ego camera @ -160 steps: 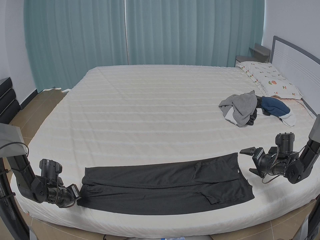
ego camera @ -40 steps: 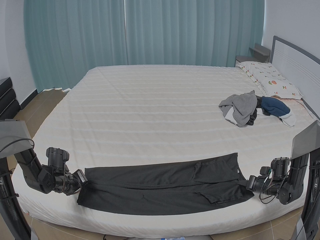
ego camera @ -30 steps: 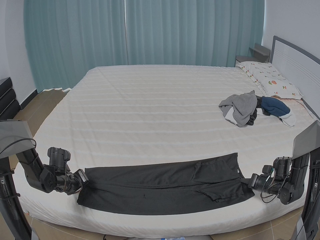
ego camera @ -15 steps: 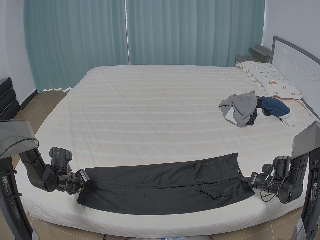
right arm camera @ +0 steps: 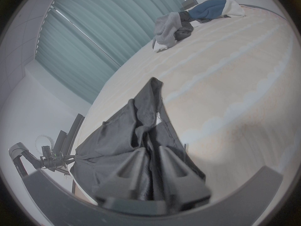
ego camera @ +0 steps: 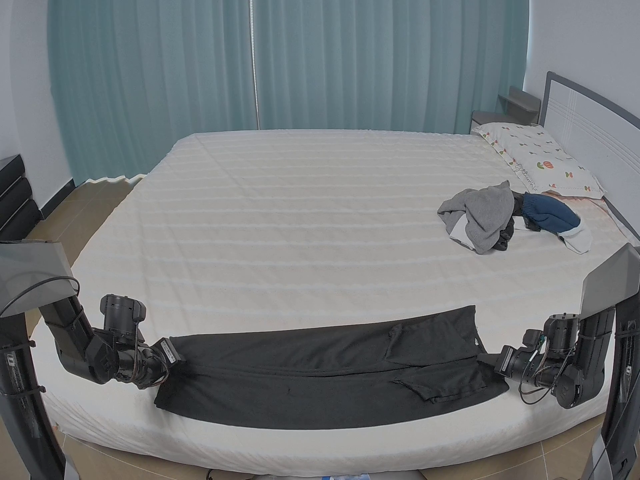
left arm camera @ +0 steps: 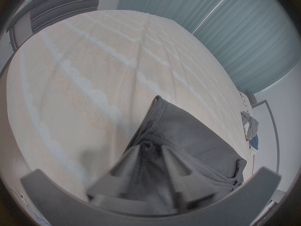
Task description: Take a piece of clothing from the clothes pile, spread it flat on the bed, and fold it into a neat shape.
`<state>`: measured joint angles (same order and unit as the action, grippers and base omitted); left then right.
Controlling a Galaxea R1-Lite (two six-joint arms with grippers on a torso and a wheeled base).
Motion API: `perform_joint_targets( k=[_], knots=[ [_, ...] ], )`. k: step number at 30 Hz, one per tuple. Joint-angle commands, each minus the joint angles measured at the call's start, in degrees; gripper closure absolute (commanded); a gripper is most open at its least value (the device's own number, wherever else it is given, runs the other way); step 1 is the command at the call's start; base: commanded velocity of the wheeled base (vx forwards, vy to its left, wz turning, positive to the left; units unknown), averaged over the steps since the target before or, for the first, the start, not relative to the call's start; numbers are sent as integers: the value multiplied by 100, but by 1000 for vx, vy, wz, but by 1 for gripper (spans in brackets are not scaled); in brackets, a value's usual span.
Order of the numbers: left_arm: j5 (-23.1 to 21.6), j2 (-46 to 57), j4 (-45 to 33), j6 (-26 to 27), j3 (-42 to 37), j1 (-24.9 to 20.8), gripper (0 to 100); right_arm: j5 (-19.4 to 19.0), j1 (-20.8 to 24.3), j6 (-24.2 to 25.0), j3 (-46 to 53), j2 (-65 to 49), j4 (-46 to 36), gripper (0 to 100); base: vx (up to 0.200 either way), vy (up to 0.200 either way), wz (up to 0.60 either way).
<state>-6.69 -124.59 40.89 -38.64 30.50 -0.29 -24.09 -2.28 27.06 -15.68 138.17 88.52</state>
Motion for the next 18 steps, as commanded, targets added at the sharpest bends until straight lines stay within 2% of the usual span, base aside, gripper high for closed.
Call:
perform_joint_targets(
  k=[1,9,12,15,17,18],
  knots=[
    [-7,40,-2,-12,-18,20,0,-8,-1,10,91,-53,113,0,0,0,0],
    [-60,444,-2,-12,-141,240,0,-34,-168,45,214,-343,113,0,0,0,0],
    [-131,514,-2,-3,-79,275,0,-26,-194,352,197,-431,113,0,0,0,0],
    [-262,576,-2,32,-44,275,0,-43,-211,546,188,-519,113,0,0,0,0],
    [-649,690,16,164,-18,293,0,-52,-247,616,188,-607,113,0,0,0,0],
    [-649,690,16,164,-18,293,0,-52,-247,616,188,-607,113,0,0,0,0]
  ],
)
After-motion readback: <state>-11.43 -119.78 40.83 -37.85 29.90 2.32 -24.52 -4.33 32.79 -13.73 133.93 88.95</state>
